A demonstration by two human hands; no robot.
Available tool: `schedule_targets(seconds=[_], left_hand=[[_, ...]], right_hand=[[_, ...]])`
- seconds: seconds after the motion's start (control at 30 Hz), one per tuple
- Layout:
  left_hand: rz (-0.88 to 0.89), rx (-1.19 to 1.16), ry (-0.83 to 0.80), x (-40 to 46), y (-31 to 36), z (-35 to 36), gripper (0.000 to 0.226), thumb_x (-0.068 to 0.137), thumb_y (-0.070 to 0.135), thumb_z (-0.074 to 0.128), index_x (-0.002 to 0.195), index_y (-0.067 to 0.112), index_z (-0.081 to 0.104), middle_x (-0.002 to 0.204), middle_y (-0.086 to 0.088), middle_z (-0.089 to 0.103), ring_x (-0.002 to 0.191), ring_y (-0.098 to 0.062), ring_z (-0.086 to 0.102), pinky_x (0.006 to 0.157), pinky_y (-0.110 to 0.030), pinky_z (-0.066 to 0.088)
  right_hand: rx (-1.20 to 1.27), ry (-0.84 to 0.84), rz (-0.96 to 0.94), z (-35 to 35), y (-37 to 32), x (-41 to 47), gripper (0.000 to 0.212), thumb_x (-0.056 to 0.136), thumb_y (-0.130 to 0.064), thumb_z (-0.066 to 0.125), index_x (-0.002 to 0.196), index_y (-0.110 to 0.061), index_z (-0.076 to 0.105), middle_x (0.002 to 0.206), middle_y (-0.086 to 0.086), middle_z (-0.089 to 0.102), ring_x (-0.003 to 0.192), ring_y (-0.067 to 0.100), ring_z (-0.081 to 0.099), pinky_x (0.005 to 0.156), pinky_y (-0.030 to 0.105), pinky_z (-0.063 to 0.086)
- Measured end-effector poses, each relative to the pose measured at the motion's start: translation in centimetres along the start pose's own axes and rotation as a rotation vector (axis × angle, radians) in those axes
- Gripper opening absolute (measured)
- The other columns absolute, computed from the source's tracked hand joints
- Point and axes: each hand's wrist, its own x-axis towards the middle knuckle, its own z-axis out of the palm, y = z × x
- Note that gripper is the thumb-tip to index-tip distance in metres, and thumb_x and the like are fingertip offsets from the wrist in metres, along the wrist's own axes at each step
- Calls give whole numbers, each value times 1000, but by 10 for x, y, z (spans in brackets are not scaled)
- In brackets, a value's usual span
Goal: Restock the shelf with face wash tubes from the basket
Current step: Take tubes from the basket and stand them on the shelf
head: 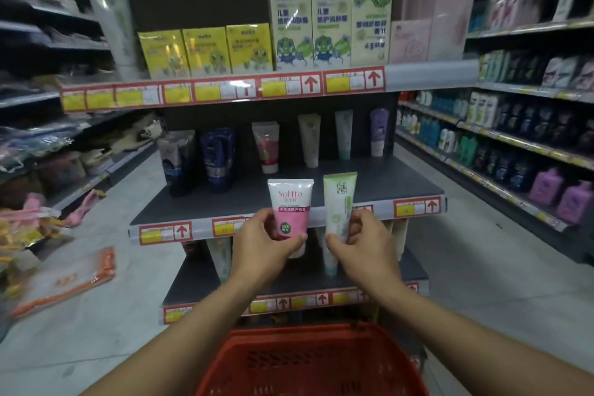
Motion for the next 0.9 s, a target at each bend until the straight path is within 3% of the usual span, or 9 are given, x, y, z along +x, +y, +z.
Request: schedule_targets(seconds=[0.37,0.57,0.9], left_hand=[[35,50,111,94,13,-5,57,76,33,91,125,19,66,112,6,74,100,-9,70,69,-9,47],[-52,108,144,130,-13,5,54,71,34,93,117,19,71,105,3,76,98,-16,71,85,-32,59],[-102,133,141,189,-42,24,55,69,37,93,116,22,71,110,3,76,104,-17,71,94,-37,58]], right_hand=[[-69,49,-63,18,-19,98,35,78,-45,79,97,-30,54,95,-7,64,86,13,65,75,42,60],[-139,28,-38,36,-8,136,40,80,-41,79,108,-24,56,105,1,68,96,22,66,81,45,59],[-248,-28,7,66,2,204,49,76,-41,76,111,-17,51,112,18,67,105,44,63,71,35,41]])
